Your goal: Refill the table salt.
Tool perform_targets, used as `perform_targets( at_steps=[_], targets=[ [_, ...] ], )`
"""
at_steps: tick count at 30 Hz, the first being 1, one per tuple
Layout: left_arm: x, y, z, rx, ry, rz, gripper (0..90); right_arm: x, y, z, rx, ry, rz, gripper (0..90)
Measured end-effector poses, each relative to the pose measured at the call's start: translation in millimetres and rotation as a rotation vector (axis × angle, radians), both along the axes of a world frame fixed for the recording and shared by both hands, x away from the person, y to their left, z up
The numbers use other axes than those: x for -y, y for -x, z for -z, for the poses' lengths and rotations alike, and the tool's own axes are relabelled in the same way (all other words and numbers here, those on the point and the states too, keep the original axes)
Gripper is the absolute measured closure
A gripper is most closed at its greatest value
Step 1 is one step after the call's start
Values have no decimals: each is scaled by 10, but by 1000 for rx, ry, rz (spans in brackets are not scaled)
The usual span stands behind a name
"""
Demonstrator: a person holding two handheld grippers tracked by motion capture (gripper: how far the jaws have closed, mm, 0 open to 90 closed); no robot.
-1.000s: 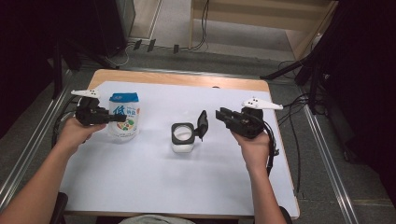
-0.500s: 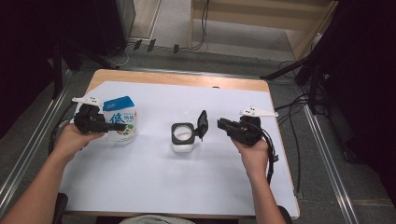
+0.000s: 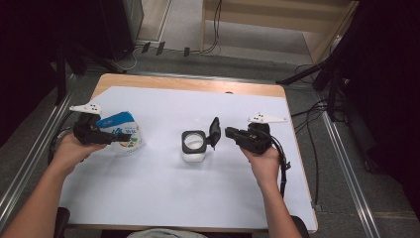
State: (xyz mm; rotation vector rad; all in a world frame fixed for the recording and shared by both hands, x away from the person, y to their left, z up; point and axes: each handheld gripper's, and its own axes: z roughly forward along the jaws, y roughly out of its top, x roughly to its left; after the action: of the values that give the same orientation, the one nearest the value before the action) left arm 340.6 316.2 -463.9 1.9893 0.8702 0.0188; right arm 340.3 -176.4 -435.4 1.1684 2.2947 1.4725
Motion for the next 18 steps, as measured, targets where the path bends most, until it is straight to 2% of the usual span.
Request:
perform_targets(
  at_steps=[7,13,18],
  targets=[
    [-64,110,-24,-6,6,-21,388,1,-15,-12,-11,-17,-9,894],
    [-117,242,-19,-4,-10,-37,353,-70,-19,-19,-19,-17,-50,900],
    [-154,272,-14,-2,-15,-58,330,-124,-19,-18,-25,-25,-74,900]
  ],
)
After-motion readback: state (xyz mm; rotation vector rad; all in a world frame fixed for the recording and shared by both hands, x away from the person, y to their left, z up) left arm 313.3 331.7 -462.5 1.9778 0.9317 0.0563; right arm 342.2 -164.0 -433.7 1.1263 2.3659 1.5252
